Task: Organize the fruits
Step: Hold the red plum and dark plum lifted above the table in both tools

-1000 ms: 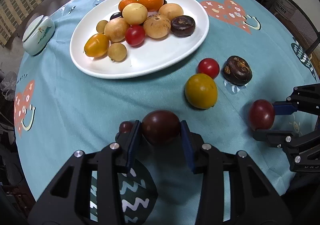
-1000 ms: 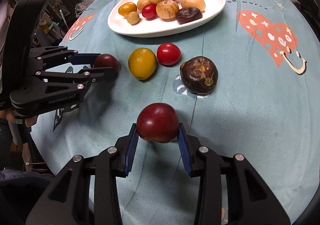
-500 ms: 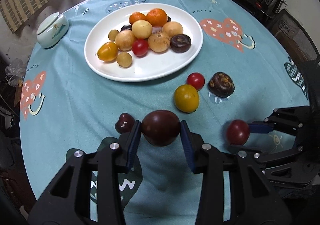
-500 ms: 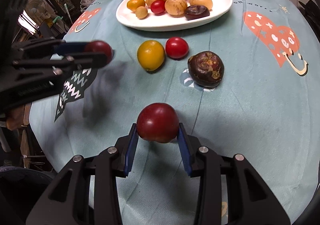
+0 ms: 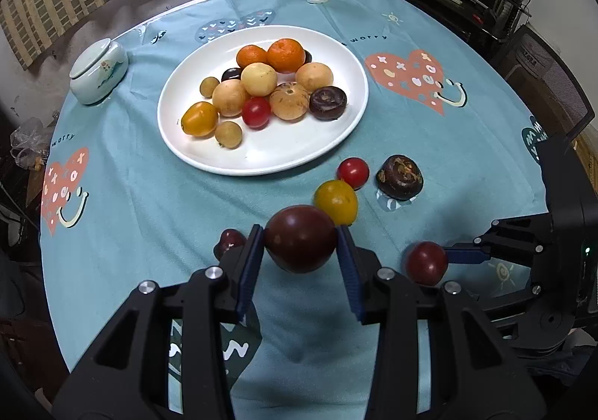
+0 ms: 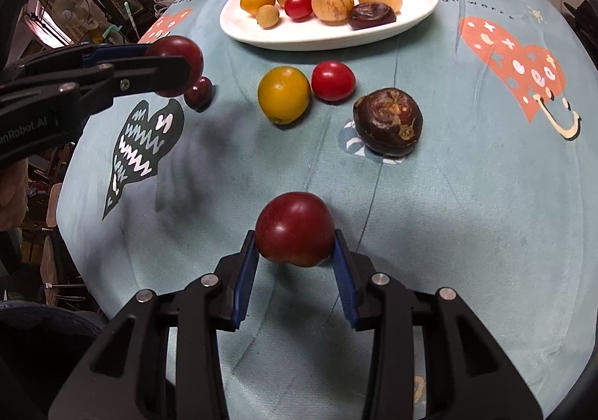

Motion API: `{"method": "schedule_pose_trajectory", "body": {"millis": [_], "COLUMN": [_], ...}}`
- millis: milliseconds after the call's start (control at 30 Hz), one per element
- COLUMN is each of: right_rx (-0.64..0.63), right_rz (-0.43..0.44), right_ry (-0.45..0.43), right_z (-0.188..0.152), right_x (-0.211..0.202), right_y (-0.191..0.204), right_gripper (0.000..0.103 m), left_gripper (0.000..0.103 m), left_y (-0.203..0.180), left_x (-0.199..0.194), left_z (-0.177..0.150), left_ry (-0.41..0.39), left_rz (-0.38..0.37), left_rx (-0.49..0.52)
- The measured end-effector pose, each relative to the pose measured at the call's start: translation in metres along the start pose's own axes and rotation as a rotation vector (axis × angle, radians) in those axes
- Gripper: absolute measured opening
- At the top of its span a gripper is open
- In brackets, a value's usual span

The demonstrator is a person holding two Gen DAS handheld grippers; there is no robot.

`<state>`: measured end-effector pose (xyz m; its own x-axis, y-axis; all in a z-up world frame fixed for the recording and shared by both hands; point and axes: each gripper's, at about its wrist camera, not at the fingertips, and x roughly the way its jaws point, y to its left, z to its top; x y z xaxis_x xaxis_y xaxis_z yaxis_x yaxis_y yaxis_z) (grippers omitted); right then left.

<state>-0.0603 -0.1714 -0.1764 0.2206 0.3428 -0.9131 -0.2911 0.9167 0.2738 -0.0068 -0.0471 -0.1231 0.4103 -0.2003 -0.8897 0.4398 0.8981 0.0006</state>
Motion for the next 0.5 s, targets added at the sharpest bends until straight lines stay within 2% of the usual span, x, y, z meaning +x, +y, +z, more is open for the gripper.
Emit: {"method": "schedule_pose_trajectory", "body": {"millis": [500], "right_rx": [-0.001], "right_rz": [0.021], "right_ry": [-0.001], "right_z": [0.0089], "right_x": [0.0002], "right_y": [-0.0016], "right_gripper": [0.04], "left_gripper": [0.04], "left_y": [0.0073], "left_x": [0.0092], "left_z": [0.0046], "left_ry": [0.012], "left_rz": [-0.029], "left_rx": [-0.014]}}
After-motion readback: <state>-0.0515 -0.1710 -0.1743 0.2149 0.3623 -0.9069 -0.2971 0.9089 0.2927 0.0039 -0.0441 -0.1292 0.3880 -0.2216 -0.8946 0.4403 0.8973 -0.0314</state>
